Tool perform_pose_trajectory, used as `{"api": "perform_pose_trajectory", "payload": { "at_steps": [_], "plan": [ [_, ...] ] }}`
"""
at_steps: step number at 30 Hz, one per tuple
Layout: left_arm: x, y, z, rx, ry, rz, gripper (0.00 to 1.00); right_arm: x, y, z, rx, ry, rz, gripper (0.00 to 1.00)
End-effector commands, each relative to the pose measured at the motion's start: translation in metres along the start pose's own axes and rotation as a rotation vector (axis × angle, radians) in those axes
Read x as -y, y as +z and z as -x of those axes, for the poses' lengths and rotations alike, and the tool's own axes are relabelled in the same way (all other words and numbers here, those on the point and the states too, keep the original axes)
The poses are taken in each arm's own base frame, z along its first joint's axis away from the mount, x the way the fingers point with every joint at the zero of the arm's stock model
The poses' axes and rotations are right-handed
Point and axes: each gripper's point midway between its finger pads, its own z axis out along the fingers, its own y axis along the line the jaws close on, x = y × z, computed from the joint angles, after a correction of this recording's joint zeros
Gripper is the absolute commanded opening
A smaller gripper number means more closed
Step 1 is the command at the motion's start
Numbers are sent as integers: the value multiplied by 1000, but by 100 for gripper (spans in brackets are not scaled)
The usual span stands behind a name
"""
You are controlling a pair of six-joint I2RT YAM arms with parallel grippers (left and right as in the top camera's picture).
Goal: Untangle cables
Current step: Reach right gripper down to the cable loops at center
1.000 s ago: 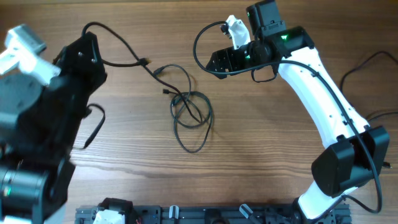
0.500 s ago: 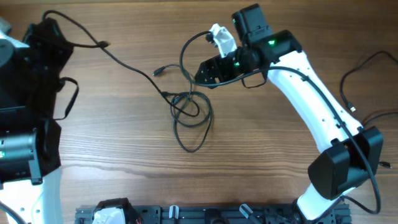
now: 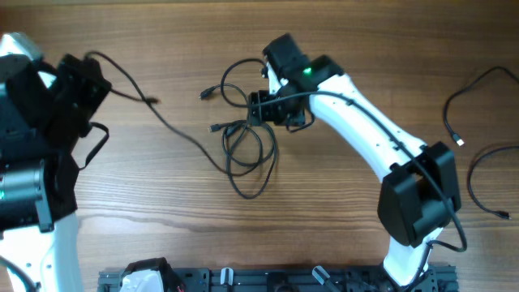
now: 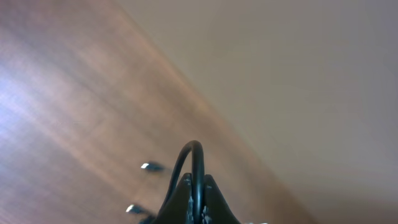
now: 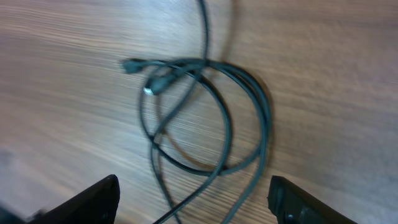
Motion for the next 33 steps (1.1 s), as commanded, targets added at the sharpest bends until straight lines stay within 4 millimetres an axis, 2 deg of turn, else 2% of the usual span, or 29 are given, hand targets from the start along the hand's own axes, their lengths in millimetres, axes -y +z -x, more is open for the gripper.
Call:
{"api": "perform_pose_trajectory", "payload": {
  "at_steps": [1,6,12,14,17,19,22,33],
  "plan": [
    [-14,20,-17,-102,117,54,4,16,19,-7,16,108,-113,78],
    [-24,35,-25,-157,141,94,4,17,36,-15,2,132,-108,67],
    [-24,35,-25,-158,151,94,4,19,51,-13,24,136,-84,52],
    [-24,35,-26,-159,151,95,4,16,60,-12,46,74,-67,48],
    [-25,35,-26,-161,150,96,4,16,69,-11,70,-14,-59,45],
    [-25,35,-26,-161,151,97,4,26,75,-10,94,-90,-102,43],
    [-25,35,-26,-161,150,97,4,28,79,-10,100,-172,-104,43],
    [-25,35,-26,-162,150,97,4,32,94,-19,75,-211,-106,39]
  ]
}}
